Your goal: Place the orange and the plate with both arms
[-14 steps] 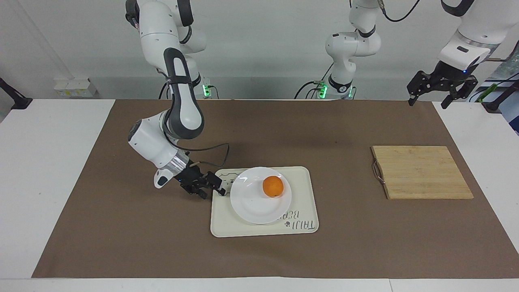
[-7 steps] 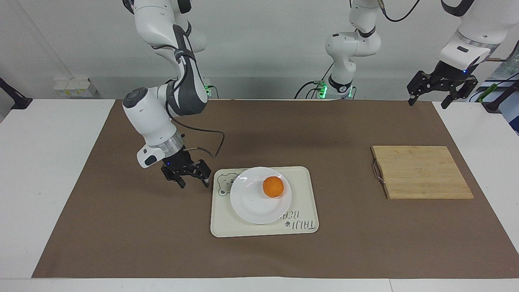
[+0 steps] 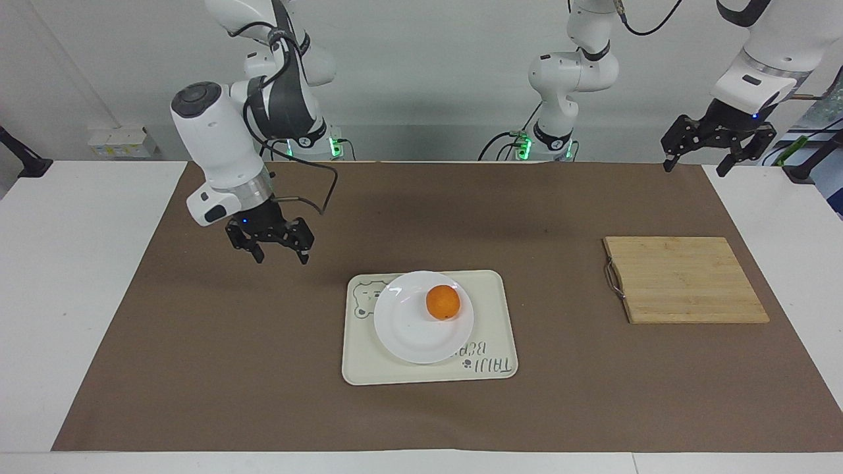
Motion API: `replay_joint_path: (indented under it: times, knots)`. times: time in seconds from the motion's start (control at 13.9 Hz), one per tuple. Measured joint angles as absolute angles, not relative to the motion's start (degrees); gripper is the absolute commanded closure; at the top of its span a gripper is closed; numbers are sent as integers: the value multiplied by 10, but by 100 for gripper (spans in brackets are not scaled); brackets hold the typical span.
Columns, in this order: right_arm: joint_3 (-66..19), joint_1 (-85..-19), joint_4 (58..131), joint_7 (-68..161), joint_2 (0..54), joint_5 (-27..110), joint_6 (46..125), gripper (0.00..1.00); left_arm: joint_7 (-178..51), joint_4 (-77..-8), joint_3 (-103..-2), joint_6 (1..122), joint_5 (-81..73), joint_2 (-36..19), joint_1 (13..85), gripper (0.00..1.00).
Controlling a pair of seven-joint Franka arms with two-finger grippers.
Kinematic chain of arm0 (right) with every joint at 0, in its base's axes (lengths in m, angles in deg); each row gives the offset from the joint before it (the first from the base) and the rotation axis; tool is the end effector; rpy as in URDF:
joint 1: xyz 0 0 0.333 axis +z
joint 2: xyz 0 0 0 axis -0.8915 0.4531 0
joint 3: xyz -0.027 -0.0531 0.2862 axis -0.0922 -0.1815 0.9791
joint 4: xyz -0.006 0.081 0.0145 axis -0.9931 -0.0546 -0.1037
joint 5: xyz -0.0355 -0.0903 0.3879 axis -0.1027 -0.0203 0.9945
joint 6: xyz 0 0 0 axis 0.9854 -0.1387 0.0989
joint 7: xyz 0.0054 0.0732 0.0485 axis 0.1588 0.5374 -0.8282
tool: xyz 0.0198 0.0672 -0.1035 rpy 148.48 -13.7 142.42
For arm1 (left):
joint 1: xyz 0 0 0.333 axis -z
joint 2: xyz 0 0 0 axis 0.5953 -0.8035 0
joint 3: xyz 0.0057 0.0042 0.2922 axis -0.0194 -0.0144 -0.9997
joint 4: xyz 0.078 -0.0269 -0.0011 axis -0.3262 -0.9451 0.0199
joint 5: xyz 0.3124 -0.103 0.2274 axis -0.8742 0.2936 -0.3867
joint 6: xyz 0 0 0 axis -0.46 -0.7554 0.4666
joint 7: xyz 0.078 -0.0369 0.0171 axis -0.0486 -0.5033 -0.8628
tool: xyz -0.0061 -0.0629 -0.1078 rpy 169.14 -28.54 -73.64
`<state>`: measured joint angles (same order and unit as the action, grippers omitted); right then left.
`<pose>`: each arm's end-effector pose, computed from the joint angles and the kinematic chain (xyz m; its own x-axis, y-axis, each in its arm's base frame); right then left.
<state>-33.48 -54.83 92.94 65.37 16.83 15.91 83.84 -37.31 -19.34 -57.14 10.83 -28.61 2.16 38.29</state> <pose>0.6078 0.0641 0.4682 0.9841 -0.1256 0.1252 -0.1134 -0.9885 -0.1000 0.5548 -0.0030 0.6217 0.9801 -0.1932 0.0464 -0.1935 -0.9811 0.0011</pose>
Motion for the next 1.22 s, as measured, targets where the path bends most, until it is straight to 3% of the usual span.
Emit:
replay_joint_path:
  times: [0.5,1.22]
  knots:
    - [-335,-550,926,654,60,113,679,0,-373,-193,-571,108,-286,22,383,0]
    - [-363,-553,873,654,3,106,516,0,-373,-193,-571,108,-286,22,383,0]
